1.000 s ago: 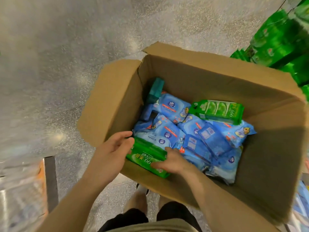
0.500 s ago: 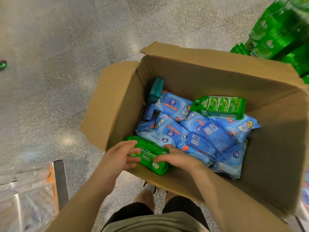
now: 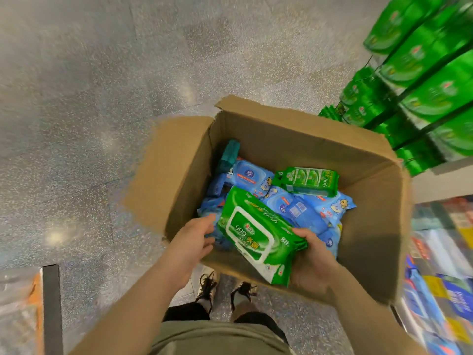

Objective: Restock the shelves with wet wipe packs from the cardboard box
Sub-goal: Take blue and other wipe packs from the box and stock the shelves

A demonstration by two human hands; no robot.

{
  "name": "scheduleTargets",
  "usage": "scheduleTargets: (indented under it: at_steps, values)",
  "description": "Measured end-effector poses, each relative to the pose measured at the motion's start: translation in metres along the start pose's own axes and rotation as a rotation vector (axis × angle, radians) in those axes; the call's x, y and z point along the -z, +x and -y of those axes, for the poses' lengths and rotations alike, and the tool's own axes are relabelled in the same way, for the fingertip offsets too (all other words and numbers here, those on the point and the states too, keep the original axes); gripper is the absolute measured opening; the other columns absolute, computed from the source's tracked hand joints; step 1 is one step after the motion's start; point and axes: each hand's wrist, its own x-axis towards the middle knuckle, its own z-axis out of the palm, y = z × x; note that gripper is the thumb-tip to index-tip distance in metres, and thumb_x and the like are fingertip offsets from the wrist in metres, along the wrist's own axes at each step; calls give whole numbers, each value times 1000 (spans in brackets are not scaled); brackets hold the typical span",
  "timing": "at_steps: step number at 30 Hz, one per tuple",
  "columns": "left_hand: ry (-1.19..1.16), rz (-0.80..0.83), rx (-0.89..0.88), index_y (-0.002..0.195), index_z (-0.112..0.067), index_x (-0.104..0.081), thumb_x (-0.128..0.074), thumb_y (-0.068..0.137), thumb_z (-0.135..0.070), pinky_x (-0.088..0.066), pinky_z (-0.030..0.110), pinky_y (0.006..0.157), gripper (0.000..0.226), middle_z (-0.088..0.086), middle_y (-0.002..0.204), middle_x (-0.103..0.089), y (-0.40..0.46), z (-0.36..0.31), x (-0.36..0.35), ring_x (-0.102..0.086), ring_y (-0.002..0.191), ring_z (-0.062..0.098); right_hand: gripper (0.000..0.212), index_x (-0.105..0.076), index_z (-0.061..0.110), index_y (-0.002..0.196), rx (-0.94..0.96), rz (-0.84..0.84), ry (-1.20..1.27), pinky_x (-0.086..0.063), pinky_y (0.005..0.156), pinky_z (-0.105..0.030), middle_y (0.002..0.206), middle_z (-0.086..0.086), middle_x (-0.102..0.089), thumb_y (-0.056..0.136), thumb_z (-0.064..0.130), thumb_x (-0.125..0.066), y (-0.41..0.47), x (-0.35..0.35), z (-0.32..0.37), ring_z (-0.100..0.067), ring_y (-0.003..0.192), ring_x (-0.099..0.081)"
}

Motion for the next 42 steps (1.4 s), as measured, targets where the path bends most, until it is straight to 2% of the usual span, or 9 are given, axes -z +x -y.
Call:
scheduleTargets:
  at_steps: [8,12,16,21,24,28,30,35,42]
  values:
    - [-117,326,-56,127,-27,-63,-72,84,-57,-61,41,65,53,4,121,-73,-39,-23,-28,-69,107,27,70,-60,14,142,365,49,132,-52,103,-53,149,-17,-54,82,48,-62,-95,-69,-47,-39,131,-57]
    - [-110,588,-56,130,-17,-70,-92,47,-65,-48,56,108,99,13,128,-71,-60,-23,-53,-65,123,34,72,-45,16,154,512,-82,236,-41,110,-63,159,-20,-40,97,59,-33,-127,-75,-86,-46,143,-40]
    - [-65,681,-70,133,-11,-67,-81,63,-61,-46,58,110,88,18,128,-71,-90,-6,-82,-66,121,37,68,-58,16,144,727,-132,265,-27,119,-66,148,-17,-56,92,55,-44,-173,-79,-120,-43,137,-50]
    - [67,716,-164,135,-17,-50,-75,87,-41,-59,37,52,58,12,110,-76,-161,24,-128,-73,67,21,69,-42,4,152,1176,-135,526,-35,114,-63,154,-28,-41,104,52,-33,-235,-86,-167,-50,139,-44]
    - [167,826,-169,125,-16,-48,-71,93,-24,-55,33,45,40,11,85,-74,-209,43,-154,-67,48,18,60,-66,6,133,1279,-245,534,-52,95,-66,137,-27,-62,82,36,-76,-272,-74,-197,-51,122,-60]
    - [370,984,-198,125,-7,-61,-78,74,-27,-51,28,47,57,14,83,-71,-260,81,-192,-66,52,21,81,-69,10,130,1306,-557,479,-34,110,-73,130,-26,-66,55,26,-96,-323,-34,-245,-51,121,-61]
    - [451,1059,-198,113,-8,-66,-77,70,-24,-52,28,50,47,10,72,-70,-286,110,-217,-66,51,19,84,-69,13,130,1318,-728,514,-48,100,-67,124,-21,-71,53,33,-96,-360,-15,-273,-47,114,-67]
    - [605,1176,-235,118,-11,-65,-81,71,-22,-58,42,78,52,8,89,-78,-360,207,-270,-73,70,17,30,-61,17,128,1450,-905,593,-59,57,-35,111,-13,-77,99,11,-57,-448,38,-358,-35,94,-76]
    - [763,1306,-259,120,-17,-71,-79,71,-25,-57,29,65,50,9,106,-79,-448,315,-332,-74,77,15,31,-64,22,130,1579,-1155,620,-57,88,-46,117,-7,-76,100,14,-60,-530,115,-444,-33,105,-74]
